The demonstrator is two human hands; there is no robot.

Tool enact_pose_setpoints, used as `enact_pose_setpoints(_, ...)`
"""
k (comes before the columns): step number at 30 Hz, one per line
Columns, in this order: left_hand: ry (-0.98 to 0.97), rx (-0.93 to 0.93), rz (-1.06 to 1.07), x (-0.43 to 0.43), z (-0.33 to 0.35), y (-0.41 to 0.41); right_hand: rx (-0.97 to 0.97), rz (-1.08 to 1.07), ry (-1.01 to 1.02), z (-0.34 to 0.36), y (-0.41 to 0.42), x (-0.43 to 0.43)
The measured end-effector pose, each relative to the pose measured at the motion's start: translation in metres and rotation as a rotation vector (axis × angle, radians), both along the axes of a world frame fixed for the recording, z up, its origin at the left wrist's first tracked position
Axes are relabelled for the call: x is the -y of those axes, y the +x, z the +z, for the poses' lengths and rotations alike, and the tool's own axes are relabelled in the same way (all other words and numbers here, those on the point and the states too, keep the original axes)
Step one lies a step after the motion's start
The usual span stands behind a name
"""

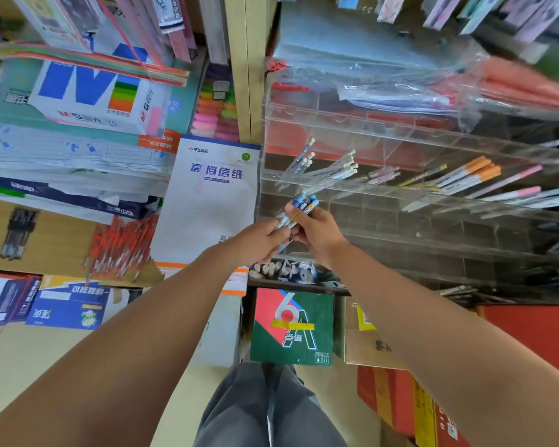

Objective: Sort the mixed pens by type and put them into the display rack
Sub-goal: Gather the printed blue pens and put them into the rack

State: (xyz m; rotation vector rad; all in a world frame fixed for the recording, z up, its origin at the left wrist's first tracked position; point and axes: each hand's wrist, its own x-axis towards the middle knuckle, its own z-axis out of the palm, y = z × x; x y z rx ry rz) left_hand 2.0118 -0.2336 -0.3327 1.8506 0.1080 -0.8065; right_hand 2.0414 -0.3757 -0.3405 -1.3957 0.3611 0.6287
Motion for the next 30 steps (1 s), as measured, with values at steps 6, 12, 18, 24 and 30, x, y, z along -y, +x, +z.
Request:
enact_pose_setpoints(6,0.515,0.279,-0.088,-0.015,-0.008,0.013,0.058,-0.238,-0.188,0.009,0.012,0.011)
enact_pose_setpoints(12,0.728,0.309,-0.390,-0.028,-0.015,0.020,0.144,-0.315,-0.387,-0.003,0.021,0.004)
enact_pose_setpoints(18,0.804,0.314,-0.523,-0.029,-0.033,0.019,0.193,-0.155,-0.619,-0.021,0.021,-0.016)
enact_pose_setpoints(24,0.791,0.348,-0.501,-0.035,-0.036,0.018,0.208,-0.162,-0.610,-0.027,0.020,-0.018)
enact_pose_setpoints(30,0.789,0.347,-0.477,-0.031,-0.031,0.020,0.214,-0.128,-0.647,-0.023,0.017,-0.010)
